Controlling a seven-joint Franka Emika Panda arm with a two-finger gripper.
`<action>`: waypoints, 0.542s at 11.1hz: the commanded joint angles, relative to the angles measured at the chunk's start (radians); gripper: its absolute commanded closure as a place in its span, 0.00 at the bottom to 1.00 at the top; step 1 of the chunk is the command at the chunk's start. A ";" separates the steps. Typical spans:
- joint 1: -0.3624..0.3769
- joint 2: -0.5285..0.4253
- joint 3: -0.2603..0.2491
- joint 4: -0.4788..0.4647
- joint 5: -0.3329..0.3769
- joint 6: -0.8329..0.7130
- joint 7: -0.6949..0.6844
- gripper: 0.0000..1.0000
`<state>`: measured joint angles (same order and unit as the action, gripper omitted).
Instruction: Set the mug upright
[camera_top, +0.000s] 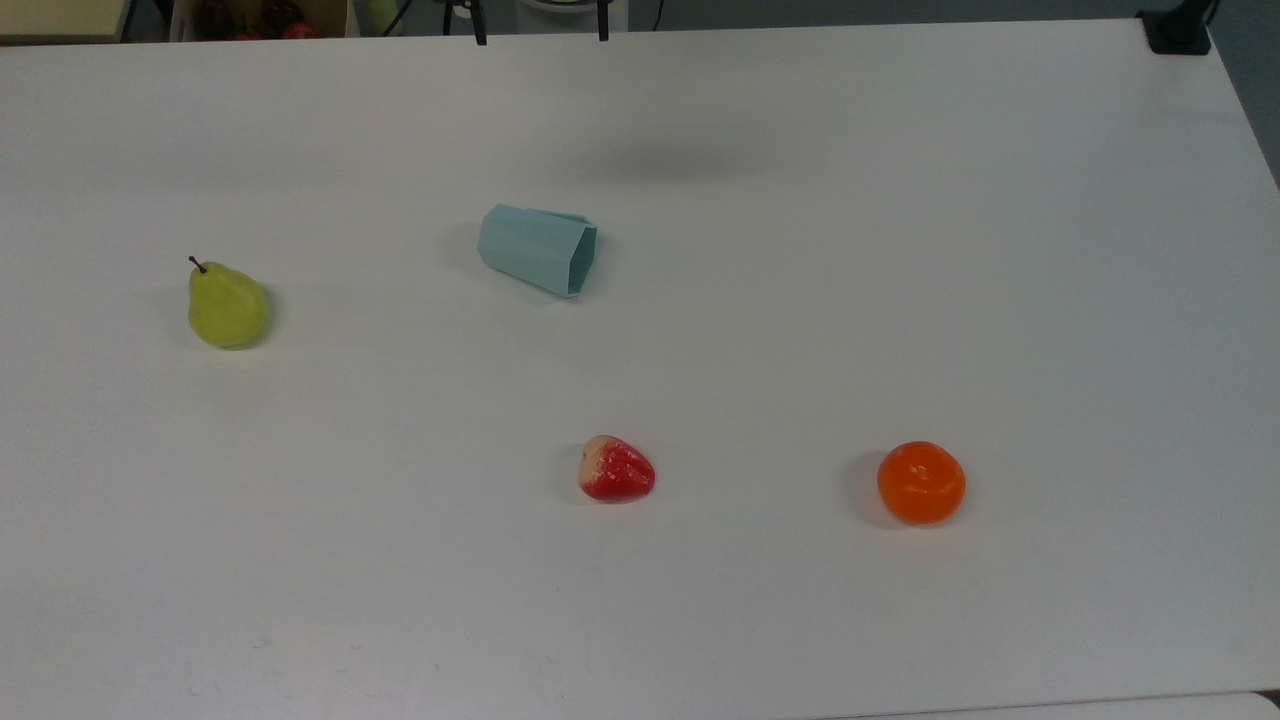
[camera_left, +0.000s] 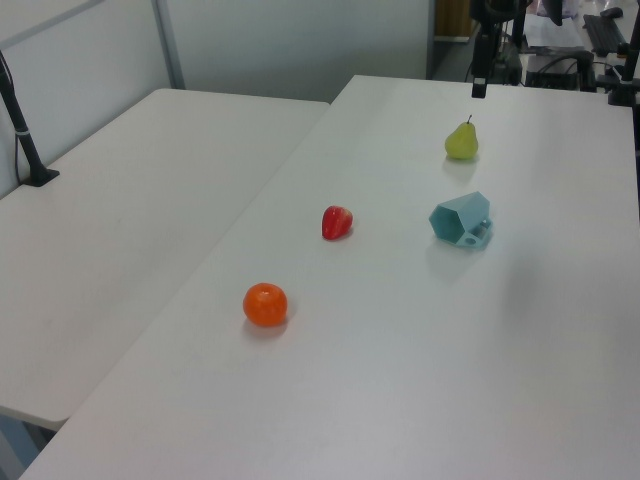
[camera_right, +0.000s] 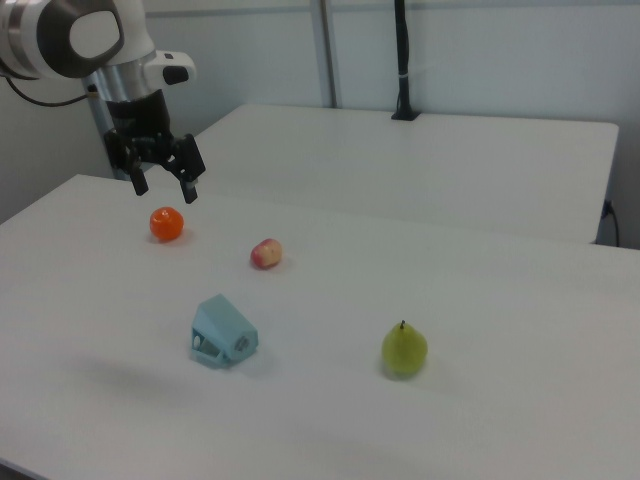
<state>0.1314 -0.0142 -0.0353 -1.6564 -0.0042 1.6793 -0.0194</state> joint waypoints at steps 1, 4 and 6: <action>0.019 -0.024 -0.020 -0.032 -0.014 -0.004 -0.004 0.00; 0.019 -0.023 -0.020 -0.032 -0.014 -0.006 -0.004 0.00; 0.022 -0.015 -0.015 -0.034 -0.014 0.000 -0.002 0.00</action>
<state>0.1324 -0.0144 -0.0382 -1.6660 -0.0052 1.6793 -0.0194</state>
